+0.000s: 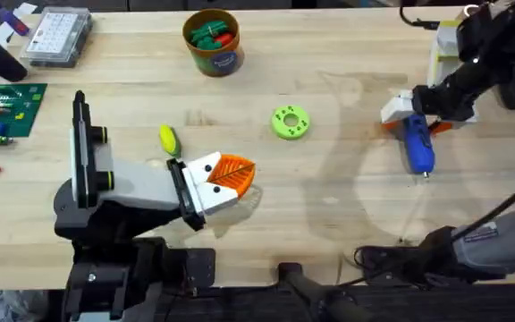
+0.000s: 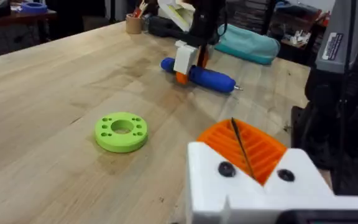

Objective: Pick up the gripper from the table and insert it into the empty holder that is missing its gripper. Then pick up a screw, insert it into the mounting hole, and use the screwdriver to tighten it. Finally, clean up the table by picking up the vegetable and placing it into the bucket.

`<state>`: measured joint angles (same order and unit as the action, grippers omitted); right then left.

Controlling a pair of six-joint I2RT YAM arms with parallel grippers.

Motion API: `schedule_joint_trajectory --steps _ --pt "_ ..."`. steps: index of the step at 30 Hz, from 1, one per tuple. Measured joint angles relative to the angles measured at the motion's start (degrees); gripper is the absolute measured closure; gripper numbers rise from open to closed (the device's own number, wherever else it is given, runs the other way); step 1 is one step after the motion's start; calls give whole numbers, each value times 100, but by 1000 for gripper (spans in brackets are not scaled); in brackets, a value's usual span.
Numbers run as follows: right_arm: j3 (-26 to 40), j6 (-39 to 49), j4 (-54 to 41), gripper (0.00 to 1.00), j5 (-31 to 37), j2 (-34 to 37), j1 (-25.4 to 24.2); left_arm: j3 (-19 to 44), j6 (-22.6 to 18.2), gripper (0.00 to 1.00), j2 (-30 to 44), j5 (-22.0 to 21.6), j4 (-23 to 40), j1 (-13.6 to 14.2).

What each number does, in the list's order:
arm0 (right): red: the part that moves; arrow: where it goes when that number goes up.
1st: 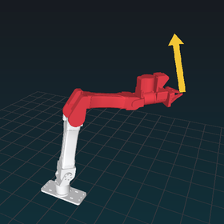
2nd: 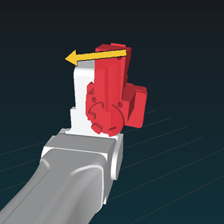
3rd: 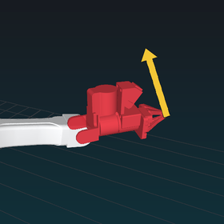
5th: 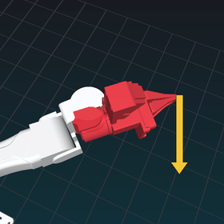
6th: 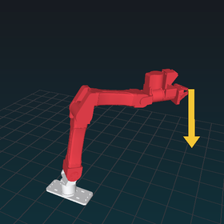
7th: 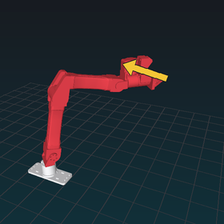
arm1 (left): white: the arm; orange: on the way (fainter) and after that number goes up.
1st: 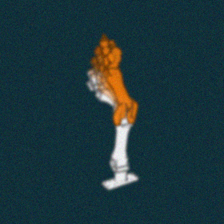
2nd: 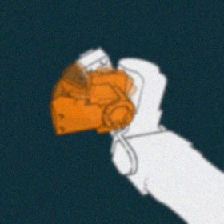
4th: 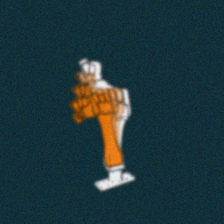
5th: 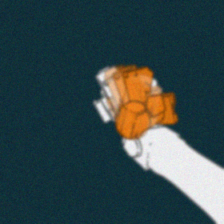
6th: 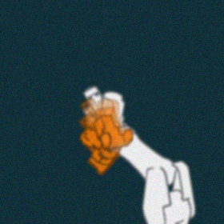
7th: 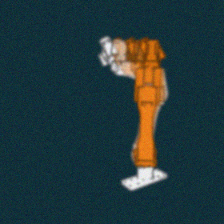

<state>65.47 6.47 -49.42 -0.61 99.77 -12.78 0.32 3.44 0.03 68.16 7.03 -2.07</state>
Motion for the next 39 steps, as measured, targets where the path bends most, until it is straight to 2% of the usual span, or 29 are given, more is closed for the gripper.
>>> schedule_joint_trajectory --steps 11,13,16,17,19,20,21,22,39 --pt "-103 150 182 39 56 -7 0 0 0 995 0 0 0 0" --pt "-113 178 215 137 94 -6 -7 0 0 995 0 0 0 0" --pt "-125 268 338 344 81 -4 -11 0 0 995 0 0 0 0" --pt "-127 287 361 432 88 -4 -11 0 0 995 0 2 0 0" --pt "-127 291 402 674 97 -4 -13 0 0 995 0 0 0 0" --pt "-127 315 419 746 92 -4 -13 0 0 995 0 0 0 0" --pt "-127 308 441 889 72 -4 -13 0 0 995 0 0 2 0" --pt "-132 309 461 963 66 3 -11 0 0 995 0 0 0 0" --pt "-58 80 291 979 -25 13 -9 0 0 995 0 0 0 0"
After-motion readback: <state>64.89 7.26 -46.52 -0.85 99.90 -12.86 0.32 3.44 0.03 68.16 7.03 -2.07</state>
